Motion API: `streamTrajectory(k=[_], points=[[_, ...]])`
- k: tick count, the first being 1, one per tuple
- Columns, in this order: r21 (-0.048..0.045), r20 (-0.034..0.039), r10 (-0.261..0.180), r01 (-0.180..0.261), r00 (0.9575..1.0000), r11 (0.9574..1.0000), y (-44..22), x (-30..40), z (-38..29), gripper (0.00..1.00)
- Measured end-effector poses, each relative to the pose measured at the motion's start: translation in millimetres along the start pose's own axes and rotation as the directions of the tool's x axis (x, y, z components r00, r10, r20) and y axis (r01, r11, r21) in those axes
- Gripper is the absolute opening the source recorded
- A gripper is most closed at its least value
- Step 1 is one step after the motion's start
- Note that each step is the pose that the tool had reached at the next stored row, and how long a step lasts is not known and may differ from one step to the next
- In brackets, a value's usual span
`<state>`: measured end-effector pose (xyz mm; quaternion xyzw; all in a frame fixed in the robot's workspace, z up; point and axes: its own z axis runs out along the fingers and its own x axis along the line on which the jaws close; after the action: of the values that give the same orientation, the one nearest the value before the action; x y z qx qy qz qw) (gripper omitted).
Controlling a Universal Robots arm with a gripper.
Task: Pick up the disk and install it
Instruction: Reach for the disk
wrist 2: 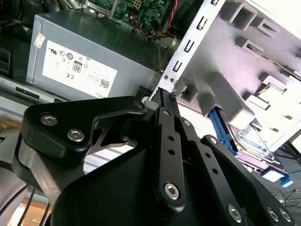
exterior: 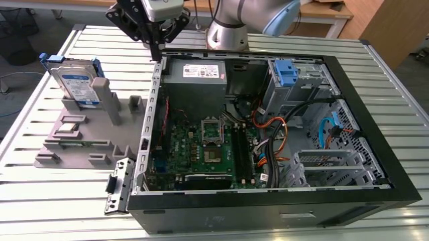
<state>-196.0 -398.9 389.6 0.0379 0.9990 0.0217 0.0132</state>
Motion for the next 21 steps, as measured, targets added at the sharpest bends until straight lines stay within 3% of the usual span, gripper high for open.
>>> streamTrajectory(k=[14,21], points=[[0.0001,-0.0001,0.000,0.000,1.0000,1.0000,-0.4,6.0,-0.2,0.11],[0.0001,0.0000,0.000,0.000,1.0000,1.0000,-1.3,16.7,-0.1,0.11]])
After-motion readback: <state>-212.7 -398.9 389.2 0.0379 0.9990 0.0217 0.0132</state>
